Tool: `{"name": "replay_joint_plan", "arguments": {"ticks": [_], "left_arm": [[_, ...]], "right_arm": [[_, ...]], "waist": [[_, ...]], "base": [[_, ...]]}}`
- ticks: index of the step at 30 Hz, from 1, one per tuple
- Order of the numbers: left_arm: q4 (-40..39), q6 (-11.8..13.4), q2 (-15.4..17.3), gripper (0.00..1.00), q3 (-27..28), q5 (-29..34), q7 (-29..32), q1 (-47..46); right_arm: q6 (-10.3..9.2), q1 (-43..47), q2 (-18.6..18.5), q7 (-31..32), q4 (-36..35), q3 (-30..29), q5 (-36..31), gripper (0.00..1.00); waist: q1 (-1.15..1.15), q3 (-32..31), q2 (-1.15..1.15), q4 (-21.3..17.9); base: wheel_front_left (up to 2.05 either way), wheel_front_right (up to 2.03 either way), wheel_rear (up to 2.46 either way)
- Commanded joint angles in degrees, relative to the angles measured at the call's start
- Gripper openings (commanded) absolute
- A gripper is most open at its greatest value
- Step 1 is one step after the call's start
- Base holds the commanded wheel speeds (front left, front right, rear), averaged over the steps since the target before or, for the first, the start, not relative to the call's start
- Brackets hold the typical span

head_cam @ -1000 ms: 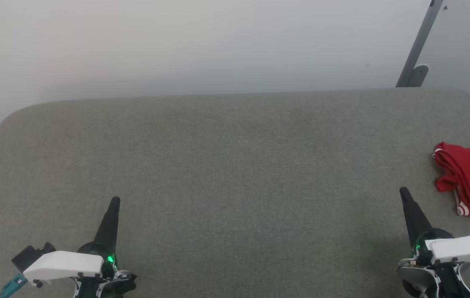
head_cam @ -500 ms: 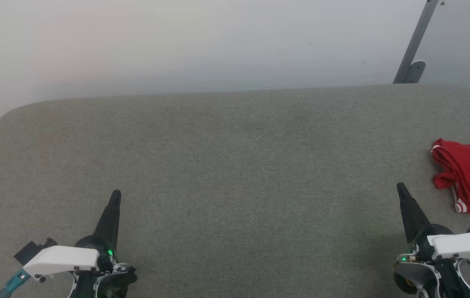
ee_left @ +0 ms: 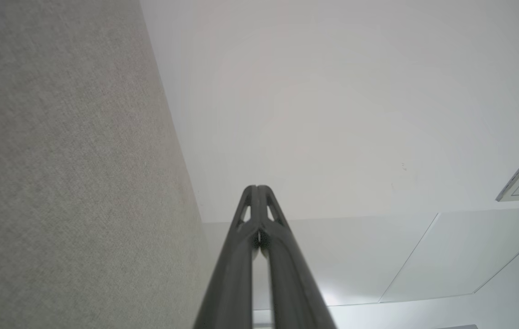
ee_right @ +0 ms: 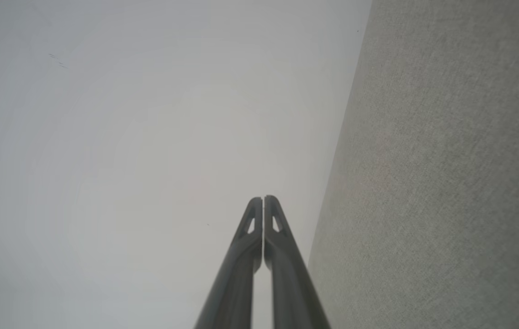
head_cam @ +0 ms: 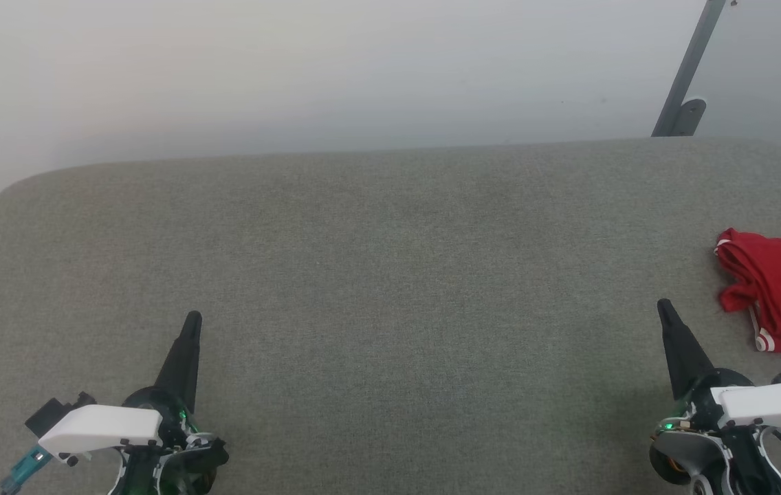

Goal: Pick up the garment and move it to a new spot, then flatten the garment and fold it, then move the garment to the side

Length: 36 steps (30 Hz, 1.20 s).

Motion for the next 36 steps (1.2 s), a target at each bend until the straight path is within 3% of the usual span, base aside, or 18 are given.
{"name": "replay_joint_plan", "arguments": {"ticks": [1,36], "left_arm": [[-0.02,-0.16,-0.10,0.00,0.26,-0.08,0.14,-0.66],[-0.03,-0.16,-0.18,0.00,0.35,0.05,0.25,-0.68]], "right_arm": [[-0.02,-0.35,0.23,0.15,0.10,-0.07,0.22,0.00],[-0.02,-0.34,0.22,0.13,0.09,-0.06,0.24,0.00]], "waist": [[0.00,0.00,0.00,0.00],[0.00,0.00,0.00,0.00]], "base": [[0.00,0.00,0.00],[0.00,0.00,0.00]]}}
